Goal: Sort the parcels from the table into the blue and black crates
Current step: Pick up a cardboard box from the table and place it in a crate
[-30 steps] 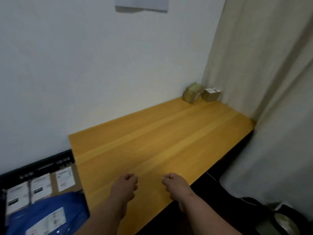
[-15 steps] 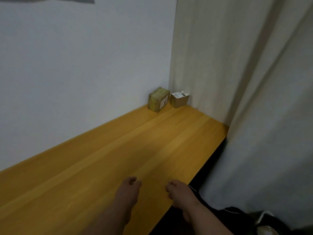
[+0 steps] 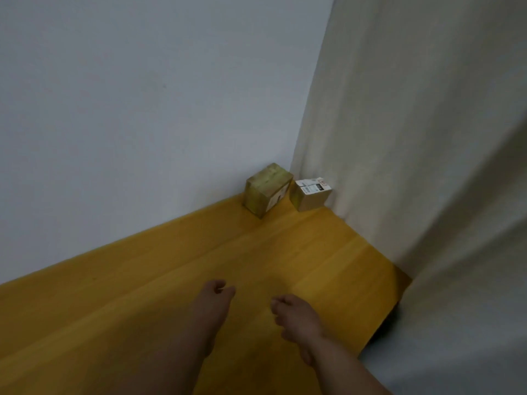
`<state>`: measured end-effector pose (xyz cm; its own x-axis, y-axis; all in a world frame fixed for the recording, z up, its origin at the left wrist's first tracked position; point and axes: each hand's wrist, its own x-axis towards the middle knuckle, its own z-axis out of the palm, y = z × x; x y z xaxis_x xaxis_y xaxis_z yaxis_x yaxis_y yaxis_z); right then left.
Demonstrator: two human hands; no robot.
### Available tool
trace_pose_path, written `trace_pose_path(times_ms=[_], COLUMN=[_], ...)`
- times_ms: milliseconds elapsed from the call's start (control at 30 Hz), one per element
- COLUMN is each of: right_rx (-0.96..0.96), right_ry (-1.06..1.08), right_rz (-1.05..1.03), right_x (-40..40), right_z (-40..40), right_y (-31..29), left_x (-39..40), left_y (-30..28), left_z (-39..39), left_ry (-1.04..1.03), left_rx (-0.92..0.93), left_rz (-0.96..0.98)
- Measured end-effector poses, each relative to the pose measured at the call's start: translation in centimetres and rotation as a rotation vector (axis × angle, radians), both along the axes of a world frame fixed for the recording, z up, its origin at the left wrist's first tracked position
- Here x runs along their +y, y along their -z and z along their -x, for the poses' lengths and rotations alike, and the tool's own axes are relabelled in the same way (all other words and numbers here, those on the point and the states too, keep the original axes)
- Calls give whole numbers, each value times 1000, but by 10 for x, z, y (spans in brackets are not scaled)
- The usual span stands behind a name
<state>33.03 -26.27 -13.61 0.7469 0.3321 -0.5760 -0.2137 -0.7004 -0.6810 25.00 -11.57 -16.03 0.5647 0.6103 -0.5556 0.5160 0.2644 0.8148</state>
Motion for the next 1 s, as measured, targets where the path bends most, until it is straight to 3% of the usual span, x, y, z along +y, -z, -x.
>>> trace_pose_path(times_ms=[167, 467, 567, 667, 733, 867, 1000], right_rx=[46, -129, -333, -627, -723, -772, -759], right_ry=[-40, -49, -98, -232, -368, -672, -798], right_rz=[-59, -60, 40, 158, 259, 451, 506], right_x=[55, 117, 102, 93, 94, 100, 108], right_z=[-62, -233, -305, -371, -402, -449, -469], right_y=[13, 60, 63, 61, 61, 71, 82], left_x=[47, 71, 70, 72, 76, 88, 105], left_y=[1, 18, 23, 25, 27, 34, 36], left_z=[-31, -166, -235, -301, -333, -373, -381], left_ry=[-104, -216, -172, -65, 13, 184, 287], left_rx=[26, 106, 200, 243, 288, 457, 626], left_rz=[-24, -224, -367, -554, -676, -823, -826])
